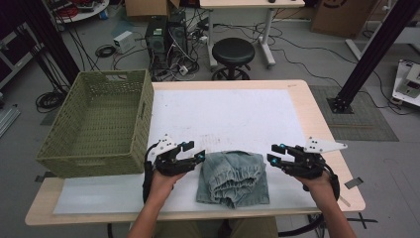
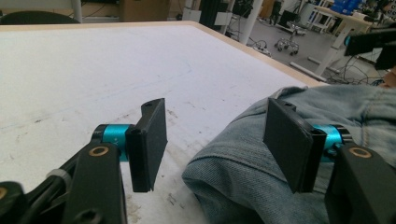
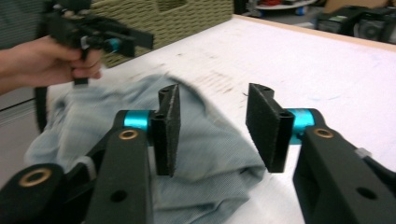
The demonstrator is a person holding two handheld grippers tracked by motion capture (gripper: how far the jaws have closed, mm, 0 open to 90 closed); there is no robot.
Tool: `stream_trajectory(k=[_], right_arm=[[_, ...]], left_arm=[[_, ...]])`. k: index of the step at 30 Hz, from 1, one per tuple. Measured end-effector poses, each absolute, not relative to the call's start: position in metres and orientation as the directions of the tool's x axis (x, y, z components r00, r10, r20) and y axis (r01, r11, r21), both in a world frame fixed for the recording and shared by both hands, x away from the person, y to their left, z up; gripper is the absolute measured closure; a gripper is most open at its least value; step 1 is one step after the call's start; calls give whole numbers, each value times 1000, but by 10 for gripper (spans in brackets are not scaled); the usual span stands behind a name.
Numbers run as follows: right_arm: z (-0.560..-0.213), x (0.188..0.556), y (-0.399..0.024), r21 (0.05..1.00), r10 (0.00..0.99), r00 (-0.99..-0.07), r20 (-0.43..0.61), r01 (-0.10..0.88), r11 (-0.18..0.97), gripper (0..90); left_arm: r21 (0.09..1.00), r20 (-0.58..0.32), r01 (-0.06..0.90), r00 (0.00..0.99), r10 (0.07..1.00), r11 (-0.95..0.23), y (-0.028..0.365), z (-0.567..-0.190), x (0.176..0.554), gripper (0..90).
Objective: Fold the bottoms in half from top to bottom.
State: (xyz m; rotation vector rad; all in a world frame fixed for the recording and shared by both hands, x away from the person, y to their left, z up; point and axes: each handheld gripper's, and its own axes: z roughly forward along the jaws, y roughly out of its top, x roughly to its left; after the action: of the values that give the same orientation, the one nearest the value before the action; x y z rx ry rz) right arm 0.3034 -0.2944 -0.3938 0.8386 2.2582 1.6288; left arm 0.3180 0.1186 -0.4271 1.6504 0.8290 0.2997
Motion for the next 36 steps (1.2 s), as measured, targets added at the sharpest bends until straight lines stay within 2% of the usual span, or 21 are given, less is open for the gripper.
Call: stream_trajectory(k=[3, 11, 19, 23, 26, 31, 36], right_arm=[[-391, 307, -282, 918, 572, -809, 132, 317, 237, 541], [-409, 300, -234, 863, 467, -877, 112, 319, 393, 557], [-423, 295, -215, 810, 397, -910, 120, 321, 490, 563], [-432, 289, -207, 783, 387, -919, 72, 292, 549, 571], [-435, 289, -209, 792, 396, -916, 65, 289, 538, 562], [-428, 289, -217, 842, 433, -899, 69, 285, 457, 434], [-416, 289, -230, 882, 468, -879, 89, 288, 373, 396]], left_arm=[[935, -237, 351, 718, 655, -47, 115, -426, 319, 373], [933, -232, 355, 717, 657, -59, 110, -425, 321, 352], [930, -236, 362, 718, 654, -62, 104, -425, 323, 314], [930, -227, 360, 720, 656, -72, 100, -426, 323, 309], [931, -224, 356, 722, 655, -74, 98, -426, 323, 309], [934, -222, 349, 729, 647, -73, 97, -426, 322, 291], [939, -199, 333, 737, 646, -90, 96, -428, 318, 290]])
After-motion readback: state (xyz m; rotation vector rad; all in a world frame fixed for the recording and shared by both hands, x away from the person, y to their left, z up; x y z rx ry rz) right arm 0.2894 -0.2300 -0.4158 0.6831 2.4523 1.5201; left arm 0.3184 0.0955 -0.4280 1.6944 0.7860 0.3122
